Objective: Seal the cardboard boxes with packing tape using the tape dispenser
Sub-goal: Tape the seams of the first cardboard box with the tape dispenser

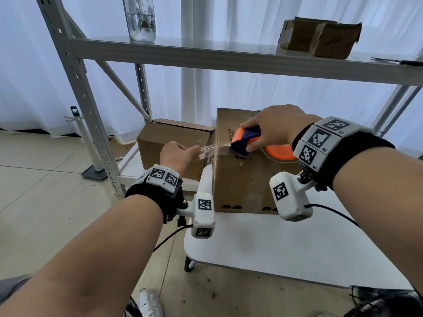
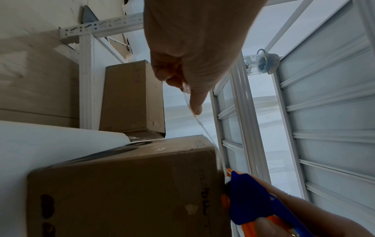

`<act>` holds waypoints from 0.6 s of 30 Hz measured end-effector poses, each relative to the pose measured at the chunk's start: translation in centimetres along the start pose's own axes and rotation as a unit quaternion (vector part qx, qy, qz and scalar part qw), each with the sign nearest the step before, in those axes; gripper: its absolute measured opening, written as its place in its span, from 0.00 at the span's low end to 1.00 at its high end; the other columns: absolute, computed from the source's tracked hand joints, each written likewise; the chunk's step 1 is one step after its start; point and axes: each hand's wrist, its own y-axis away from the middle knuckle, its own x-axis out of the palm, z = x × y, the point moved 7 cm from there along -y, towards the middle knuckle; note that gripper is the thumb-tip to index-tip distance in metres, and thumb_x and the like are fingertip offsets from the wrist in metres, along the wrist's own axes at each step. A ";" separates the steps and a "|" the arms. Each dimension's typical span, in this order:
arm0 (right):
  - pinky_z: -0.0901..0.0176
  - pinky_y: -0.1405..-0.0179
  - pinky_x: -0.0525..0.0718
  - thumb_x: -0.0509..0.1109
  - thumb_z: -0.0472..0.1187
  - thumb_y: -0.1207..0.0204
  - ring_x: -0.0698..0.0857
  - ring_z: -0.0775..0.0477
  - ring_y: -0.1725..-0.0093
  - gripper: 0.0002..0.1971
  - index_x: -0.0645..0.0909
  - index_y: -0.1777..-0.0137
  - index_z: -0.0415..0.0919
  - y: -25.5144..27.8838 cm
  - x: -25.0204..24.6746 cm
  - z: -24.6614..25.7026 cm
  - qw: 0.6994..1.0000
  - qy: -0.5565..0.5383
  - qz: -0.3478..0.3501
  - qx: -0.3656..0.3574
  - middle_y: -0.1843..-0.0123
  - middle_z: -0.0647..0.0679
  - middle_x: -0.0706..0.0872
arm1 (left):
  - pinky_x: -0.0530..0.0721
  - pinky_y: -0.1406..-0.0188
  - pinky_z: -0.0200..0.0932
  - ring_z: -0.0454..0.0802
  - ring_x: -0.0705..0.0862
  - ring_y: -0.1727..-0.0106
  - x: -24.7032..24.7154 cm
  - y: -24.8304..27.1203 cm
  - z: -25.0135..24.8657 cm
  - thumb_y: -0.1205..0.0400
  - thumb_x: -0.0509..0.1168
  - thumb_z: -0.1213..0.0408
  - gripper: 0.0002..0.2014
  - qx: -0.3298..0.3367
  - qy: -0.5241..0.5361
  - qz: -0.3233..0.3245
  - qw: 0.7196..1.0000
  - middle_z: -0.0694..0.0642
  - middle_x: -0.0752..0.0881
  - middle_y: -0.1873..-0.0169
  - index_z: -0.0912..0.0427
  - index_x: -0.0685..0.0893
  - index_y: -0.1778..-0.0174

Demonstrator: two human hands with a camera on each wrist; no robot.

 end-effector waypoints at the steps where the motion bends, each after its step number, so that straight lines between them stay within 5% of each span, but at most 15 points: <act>1: 0.55 0.52 0.75 0.66 0.68 0.27 0.77 0.48 0.35 0.34 0.65 0.21 0.63 0.1 0.1 0.0 1.000 -0.008 -0.002 0.001 0.33 0.56 0.79 | 0.79 0.50 0.49 0.51 0.80 0.54 0.2 0.1 0.2 0.25 0.73 0.49 0.19 -0.003 0.000 0.001 1.000 0.57 0.82 0.58 0.63 0.80 0.54; 12: 0.55 0.52 0.74 0.66 0.68 0.27 0.77 0.47 0.35 0.35 0.65 0.21 0.61 0.4 0.2 -0.1 1.000 -0.015 -0.009 0.001 0.32 0.55 0.79 | 0.82 0.49 0.50 0.58 0.84 0.54 3.9 1.3 2.9 0.24 0.73 0.51 0.20 -0.113 0.090 0.042 0.989 0.63 0.86 0.51 0.65 0.83 0.48; 18: 0.55 0.52 0.73 0.66 0.68 0.27 0.77 0.47 0.35 0.35 0.65 0.21 0.61 0.5 0.4 -0.1 1.000 -0.016 -0.015 0.002 0.33 0.55 0.79 | 0.72 0.76 0.39 0.49 0.72 0.75 6.0 2.3 3.8 0.24 0.74 0.53 0.24 -0.172 0.177 0.073 0.966 0.57 0.78 0.69 0.72 0.83 0.46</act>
